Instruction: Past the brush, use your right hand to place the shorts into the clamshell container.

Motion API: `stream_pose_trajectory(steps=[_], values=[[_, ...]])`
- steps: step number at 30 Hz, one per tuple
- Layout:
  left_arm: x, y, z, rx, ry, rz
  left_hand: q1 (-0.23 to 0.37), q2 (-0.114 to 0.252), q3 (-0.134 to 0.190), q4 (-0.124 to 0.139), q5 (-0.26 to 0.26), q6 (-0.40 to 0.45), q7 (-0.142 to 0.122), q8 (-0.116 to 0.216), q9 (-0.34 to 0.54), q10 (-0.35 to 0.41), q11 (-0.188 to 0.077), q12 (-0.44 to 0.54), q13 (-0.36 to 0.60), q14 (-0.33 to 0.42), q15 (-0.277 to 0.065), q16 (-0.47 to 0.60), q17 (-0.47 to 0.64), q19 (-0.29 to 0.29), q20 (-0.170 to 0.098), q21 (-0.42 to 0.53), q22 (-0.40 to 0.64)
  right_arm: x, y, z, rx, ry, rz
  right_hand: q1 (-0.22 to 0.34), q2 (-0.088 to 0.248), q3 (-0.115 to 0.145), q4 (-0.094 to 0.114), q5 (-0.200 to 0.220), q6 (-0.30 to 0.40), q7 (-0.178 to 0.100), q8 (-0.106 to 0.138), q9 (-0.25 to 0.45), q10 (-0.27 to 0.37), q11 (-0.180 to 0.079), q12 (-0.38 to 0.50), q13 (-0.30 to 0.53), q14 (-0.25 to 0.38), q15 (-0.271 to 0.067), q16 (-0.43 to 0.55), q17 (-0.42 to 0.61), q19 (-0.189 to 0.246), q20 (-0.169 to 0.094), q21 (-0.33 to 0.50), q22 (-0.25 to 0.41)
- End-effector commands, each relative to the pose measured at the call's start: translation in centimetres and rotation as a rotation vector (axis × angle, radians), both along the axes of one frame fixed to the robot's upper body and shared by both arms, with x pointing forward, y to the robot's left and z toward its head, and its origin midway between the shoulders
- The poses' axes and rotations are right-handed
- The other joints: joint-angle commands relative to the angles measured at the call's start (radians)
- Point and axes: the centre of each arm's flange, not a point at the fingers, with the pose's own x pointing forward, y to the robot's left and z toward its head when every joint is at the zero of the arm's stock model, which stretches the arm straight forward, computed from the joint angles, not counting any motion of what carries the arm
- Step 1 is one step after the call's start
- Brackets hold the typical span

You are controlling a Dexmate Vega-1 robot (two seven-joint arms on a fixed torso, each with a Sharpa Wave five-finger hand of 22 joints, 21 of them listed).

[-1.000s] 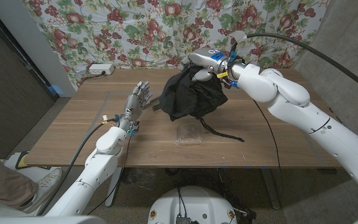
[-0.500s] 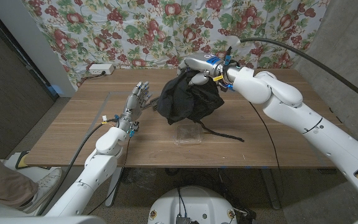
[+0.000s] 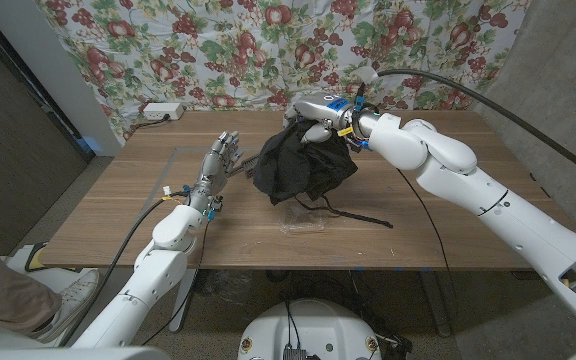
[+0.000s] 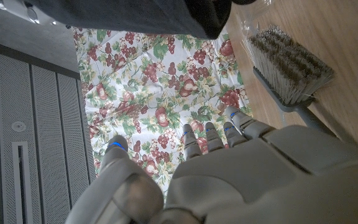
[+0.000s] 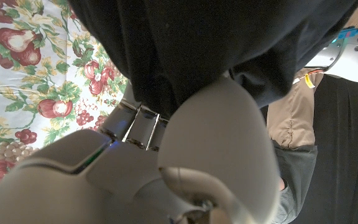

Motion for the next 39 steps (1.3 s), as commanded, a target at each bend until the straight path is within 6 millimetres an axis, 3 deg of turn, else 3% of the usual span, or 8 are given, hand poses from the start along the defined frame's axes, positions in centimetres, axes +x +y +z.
stream_pose_trajectory(steps=[1, 39], values=[[-0.1, 0.1, 0.0, 0.004, 0.007, 0.003, 0.0, 0.002, -0.001, -0.004, -0.003, 0.006, -0.006, 0.003, 0.002, 0.004, -0.001, 0.007, 0.005, -0.01, -0.071, 0.002, 0.003, 0.005, -0.046, -0.001, 0.003, 2.4, -0.1, -1.3, -0.002, 0.061, -0.016, 0.063, 0.068, 0.033, 0.019, 0.001, 0.001, -0.002, 0.006, 0.014, 0.011, -0.003, -0.002, 0.005, 0.051, -0.13, -0.001, 0.004, -0.006, -0.138, 0.01, 0.0], [-0.2, 0.1, 0.2, 0.002, 0.003, 0.007, 0.001, 0.002, -0.004, -0.005, -0.004, 0.009, -0.003, 0.003, 0.002, 0.005, -0.001, 0.007, 0.005, -0.011, -0.072, 0.002, 0.003, 0.004, -0.046, -0.001, 0.003, 6.4, 0.9, -4.0, -0.056, 0.122, -0.042, 0.068, 0.075, 0.031, 0.018, -0.008, -0.017, -0.008, 0.006, 0.027, 0.016, -0.006, -0.018, 0.009, 0.04, -0.131, -0.001, 0.0, -0.024, -0.138, 0.016, -0.001]])
